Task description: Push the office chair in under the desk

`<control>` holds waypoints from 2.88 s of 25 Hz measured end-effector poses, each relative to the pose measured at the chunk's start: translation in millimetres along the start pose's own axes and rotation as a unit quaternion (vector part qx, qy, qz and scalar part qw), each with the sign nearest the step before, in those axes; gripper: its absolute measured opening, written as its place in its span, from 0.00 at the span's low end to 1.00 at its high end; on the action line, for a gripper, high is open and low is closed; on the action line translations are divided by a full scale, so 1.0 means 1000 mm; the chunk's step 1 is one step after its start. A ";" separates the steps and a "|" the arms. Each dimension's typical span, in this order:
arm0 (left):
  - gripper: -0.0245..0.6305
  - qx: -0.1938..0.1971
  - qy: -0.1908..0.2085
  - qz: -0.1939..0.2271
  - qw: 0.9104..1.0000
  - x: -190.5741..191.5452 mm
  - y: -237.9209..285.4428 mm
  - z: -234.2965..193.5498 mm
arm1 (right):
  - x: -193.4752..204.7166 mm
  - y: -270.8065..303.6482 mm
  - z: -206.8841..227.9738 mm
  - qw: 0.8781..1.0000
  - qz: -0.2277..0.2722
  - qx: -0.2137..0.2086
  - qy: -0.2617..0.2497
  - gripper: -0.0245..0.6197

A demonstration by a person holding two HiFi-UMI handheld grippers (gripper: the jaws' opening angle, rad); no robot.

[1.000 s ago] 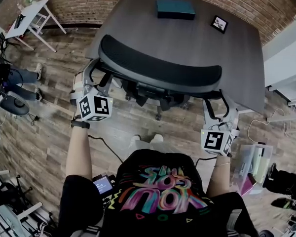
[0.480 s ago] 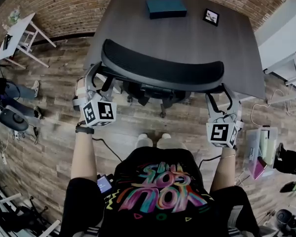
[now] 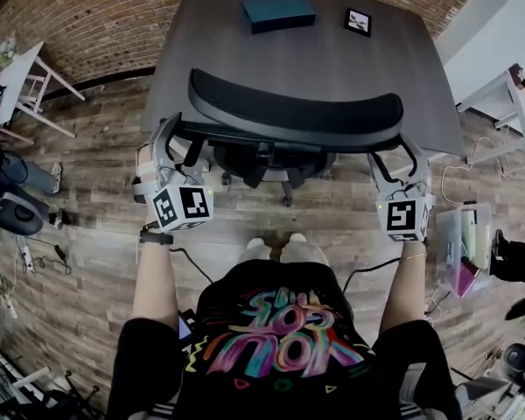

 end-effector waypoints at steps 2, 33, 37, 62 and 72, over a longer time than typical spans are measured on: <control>0.46 -0.001 -0.004 0.003 1.000 -0.001 -0.001 0.000 | 0.000 0.000 0.000 1.000 -0.001 0.001 0.001 0.45; 0.31 0.038 -0.376 0.190 0.906 -0.085 -0.075 0.020 | -0.097 -0.047 -0.085 0.966 0.121 0.044 0.225 0.23; 0.22 0.048 -0.387 0.204 0.898 -0.092 -0.081 0.027 | -0.102 -0.052 -0.091 0.959 0.128 0.061 0.245 0.17; 0.04 0.053 -0.415 0.203 0.885 -0.085 -0.082 0.033 | -0.101 -0.049 -0.100 0.951 0.122 0.053 0.281 0.04; 0.04 0.059 -0.425 0.202 0.880 -0.082 -0.082 0.036 | -0.102 -0.051 -0.102 0.950 0.124 0.052 0.281 0.04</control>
Point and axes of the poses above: the fingertips, and each gripper's own axes: y forward along the fingers, z to its right, x out of its underside, the point moved 5 cm from there along -y, backward along the fingers, and after that the axes turned 11 degrees about z, right-handed, at the moved point
